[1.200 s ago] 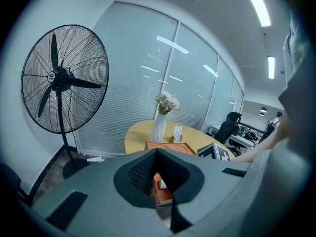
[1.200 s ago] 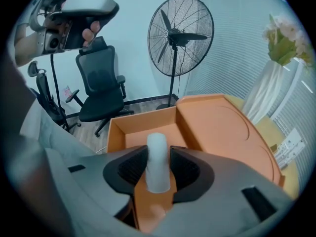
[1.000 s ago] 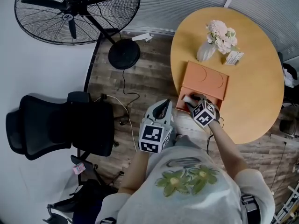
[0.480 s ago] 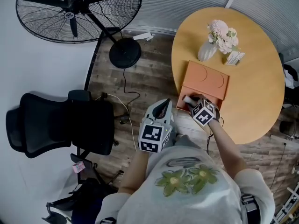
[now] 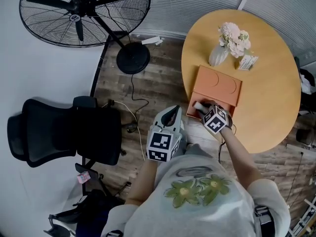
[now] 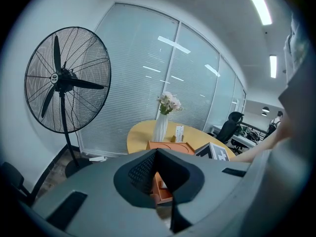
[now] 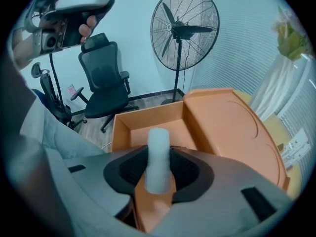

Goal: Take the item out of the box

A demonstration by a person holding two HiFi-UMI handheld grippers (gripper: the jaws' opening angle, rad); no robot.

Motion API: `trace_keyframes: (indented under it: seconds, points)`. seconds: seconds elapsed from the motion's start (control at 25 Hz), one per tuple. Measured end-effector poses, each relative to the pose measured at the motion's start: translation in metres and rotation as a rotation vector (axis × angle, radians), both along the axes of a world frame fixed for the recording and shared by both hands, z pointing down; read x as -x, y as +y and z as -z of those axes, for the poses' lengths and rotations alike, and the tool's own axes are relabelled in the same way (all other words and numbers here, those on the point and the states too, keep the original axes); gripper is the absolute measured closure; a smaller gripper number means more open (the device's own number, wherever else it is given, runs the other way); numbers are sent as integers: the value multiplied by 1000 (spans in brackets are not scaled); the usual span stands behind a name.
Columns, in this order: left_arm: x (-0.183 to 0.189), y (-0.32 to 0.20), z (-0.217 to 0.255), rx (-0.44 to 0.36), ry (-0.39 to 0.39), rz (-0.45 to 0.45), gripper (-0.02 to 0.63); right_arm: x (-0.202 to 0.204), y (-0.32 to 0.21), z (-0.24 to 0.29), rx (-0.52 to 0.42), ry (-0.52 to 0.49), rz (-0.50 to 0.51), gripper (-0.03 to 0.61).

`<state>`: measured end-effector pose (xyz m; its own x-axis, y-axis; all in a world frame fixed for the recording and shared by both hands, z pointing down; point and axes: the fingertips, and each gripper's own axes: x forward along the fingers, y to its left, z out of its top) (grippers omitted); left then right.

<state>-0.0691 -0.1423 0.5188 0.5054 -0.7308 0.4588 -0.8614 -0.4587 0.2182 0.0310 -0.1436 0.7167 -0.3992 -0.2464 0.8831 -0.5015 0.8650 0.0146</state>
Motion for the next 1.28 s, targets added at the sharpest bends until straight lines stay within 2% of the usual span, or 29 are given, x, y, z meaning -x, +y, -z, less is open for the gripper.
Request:
trace_keyframes:
  seconds: [0.44, 1.28]
  points:
    - [-3, -2, 9, -21, 0, -3, 612, -1, -3, 19, -33, -22, -7, 431]
    - [-11, 4, 20, -48, -10, -6, 612, 10, 0, 82, -130, -154, -24, 431]
